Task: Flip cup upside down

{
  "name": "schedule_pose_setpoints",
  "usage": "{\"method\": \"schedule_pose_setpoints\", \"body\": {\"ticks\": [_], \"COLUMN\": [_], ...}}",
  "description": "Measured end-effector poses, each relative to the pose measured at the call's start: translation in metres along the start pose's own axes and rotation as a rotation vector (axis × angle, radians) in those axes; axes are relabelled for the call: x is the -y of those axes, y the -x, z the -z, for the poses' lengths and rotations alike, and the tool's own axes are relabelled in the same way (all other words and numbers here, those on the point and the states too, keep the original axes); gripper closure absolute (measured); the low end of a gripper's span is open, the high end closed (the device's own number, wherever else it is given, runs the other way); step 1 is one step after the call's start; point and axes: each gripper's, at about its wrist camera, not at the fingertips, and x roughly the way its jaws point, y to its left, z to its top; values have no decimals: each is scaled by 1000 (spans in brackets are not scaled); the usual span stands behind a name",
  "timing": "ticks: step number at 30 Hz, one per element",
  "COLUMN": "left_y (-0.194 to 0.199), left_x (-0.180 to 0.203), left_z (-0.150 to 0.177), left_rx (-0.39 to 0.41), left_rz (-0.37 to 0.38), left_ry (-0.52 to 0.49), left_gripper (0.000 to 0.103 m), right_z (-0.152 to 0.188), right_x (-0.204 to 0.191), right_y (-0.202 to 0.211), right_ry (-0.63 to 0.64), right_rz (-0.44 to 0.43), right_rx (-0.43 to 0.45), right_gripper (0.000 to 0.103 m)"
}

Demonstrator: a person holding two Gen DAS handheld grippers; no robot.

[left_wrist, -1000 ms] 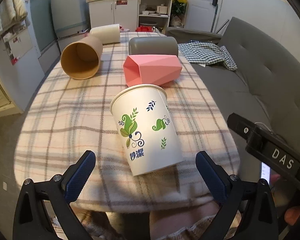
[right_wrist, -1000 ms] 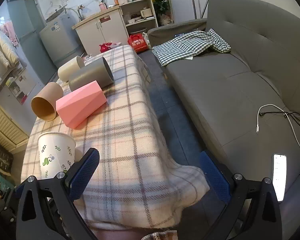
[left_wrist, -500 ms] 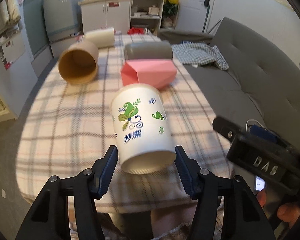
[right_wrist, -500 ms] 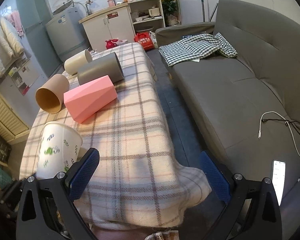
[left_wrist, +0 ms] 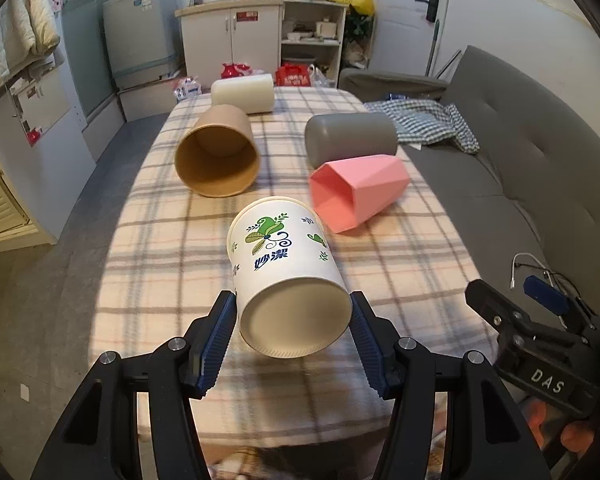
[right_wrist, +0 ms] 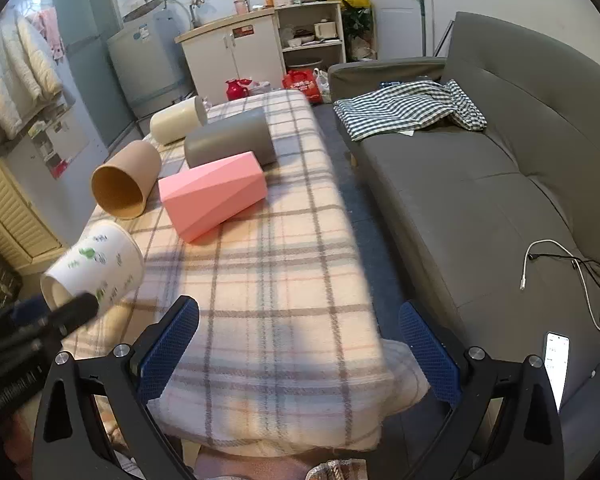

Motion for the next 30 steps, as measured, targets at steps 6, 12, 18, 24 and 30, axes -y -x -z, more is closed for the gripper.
{"method": "schedule_pose_setpoints", "body": {"ticks": [6, 12, 18, 24, 30], "left_y": [-8, -16, -32, -30, -20], "left_x": [-13, -18, -15, -11, -13], "left_z": [-6, -10, -28, -38, -43], "left_rx": [-92, -178, -232, -288, -317], "left_rz": [-4, 7, 14, 25, 0], "left_ry": [-40, -70, -128, -219, -322], "left_gripper": [44, 44, 44, 44, 44], "right_z": [0, -1, -3, -5, -6], "right_x": [-10, -18, -22, -20, -16], "right_y": [-6, -17, -19, -21, -28], "right_ry": [27, 35, 38, 24, -6], "right_rz": [-2, -17, -20, -32, -56], "right_rx": [-12, -36, -21, -23, -40], "right_gripper": [2, 2, 2, 2, 2]}}
